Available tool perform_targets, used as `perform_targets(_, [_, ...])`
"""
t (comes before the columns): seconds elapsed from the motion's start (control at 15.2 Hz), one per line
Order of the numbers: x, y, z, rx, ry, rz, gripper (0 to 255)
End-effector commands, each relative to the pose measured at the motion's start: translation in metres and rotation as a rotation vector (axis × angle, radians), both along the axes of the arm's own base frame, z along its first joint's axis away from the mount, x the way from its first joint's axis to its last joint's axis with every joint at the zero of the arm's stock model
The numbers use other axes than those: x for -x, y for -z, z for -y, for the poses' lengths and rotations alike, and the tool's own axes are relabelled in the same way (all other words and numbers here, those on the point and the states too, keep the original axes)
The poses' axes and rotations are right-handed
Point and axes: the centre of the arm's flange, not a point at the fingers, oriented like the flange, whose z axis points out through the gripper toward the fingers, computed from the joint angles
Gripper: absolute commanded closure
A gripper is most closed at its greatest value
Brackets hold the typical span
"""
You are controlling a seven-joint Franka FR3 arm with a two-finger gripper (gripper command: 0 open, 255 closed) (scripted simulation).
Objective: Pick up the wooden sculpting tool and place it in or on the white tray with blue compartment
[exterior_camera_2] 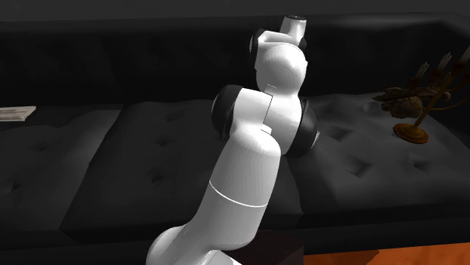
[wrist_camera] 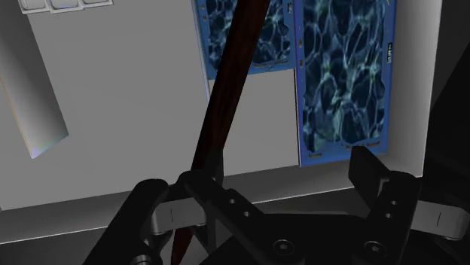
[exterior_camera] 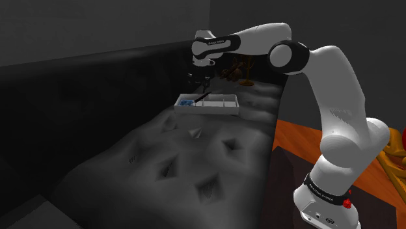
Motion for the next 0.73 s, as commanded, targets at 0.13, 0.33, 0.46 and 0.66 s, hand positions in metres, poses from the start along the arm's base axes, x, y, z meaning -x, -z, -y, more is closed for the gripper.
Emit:
perform_targets(0.13, [0.0, 0.0, 0.0, 0.0, 0.0, 0.0, 0])
perform_targets(0.33, [0.001, -0.04, 0.003, 0.0, 0.0, 0.0, 0])
perform_targets(0.46, [0.001, -0.05, 0.003, 0.0, 0.0, 0.0, 0])
perform_targets(0.66, [0.001, -0.05, 0.003, 0.0, 0.0, 0.0, 0])
